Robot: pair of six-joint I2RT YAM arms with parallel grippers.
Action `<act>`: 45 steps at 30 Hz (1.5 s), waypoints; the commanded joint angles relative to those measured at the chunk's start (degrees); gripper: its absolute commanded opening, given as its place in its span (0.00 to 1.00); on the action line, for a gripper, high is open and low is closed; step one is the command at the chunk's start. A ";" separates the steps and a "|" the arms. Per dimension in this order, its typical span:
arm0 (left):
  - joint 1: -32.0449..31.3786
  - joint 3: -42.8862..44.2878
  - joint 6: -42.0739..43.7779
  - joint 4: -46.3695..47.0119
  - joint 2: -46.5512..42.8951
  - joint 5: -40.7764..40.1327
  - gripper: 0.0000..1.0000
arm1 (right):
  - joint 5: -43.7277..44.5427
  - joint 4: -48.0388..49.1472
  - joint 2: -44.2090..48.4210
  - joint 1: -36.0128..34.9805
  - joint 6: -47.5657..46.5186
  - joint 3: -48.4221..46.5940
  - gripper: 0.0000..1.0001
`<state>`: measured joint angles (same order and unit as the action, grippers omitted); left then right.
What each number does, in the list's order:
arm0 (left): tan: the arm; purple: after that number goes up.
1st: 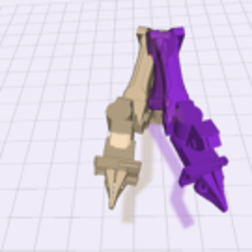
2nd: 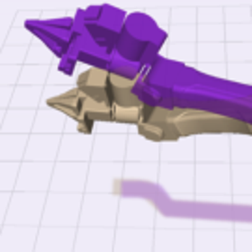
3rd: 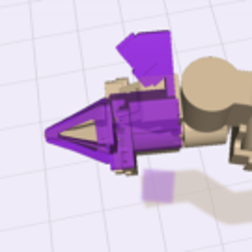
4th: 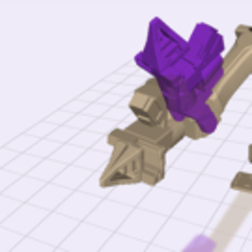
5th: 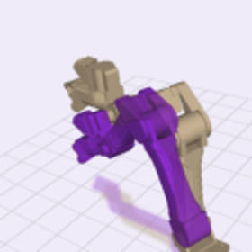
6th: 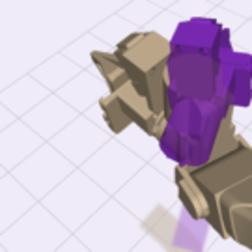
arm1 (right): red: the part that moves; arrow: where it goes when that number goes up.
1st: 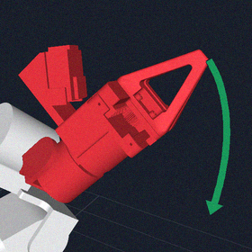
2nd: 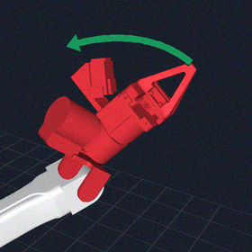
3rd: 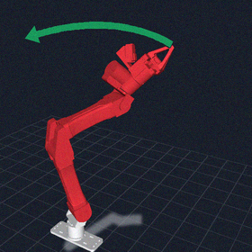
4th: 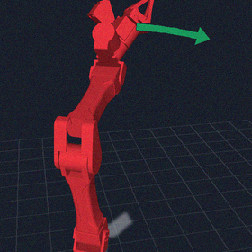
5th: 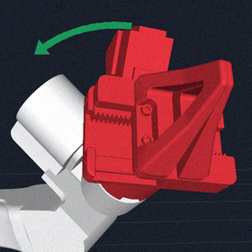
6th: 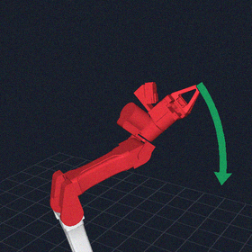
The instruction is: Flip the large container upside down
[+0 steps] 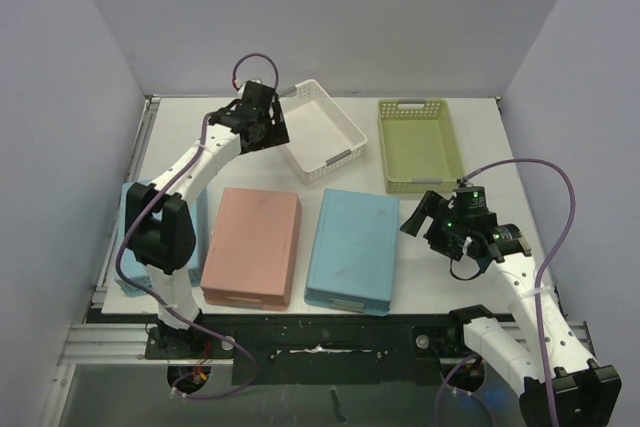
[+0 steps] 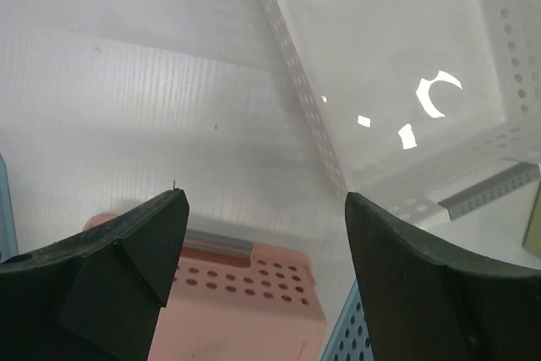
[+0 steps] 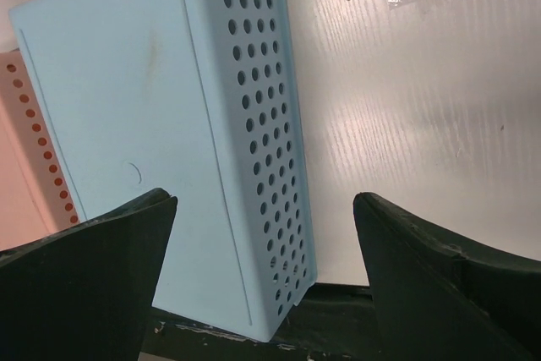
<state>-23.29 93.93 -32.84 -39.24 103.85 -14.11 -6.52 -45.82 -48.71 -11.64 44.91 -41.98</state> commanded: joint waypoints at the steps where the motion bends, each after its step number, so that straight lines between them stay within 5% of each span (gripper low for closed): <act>1: -1.20 7.83 -0.86 3.08 6.63 -5.29 0.74 | 1.83 -1.33 0.17 -0.44 0.38 -1.38 0.90; 12: -1.19 15.91 -1.28 5.03 21.02 -0.25 0.55 | 1.36 -0.87 -0.39 -0.80 1.48 -0.49 0.90; 20: -1.06 19.85 1.25 1.48 20.99 5.78 0.00 | 1.40 0.05 -2.01 -1.07 1.92 -0.30 0.90; 28: 3.88 16.18 3.52 0.94 8.00 6.55 0.00 | 0.26 2.75 -2.25 -1.68 2.79 1.11 0.89; 37: 11.70 5.86 -2.70 15.14 -1.97 43.48 0.00 | 3.33 2.38 -0.04 -2.65 3.25 -5.34 0.89; 45: 13.44 -10.87 -24.33 50.66 -7.78 66.40 0.00 | 3.09 7.77 -2.31 -2.85 0.43 -18.61 0.89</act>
<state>-10.46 88.71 -43.05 -13.87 99.94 35.99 -3.99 -44.18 -50.13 -13.98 47.11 -54.28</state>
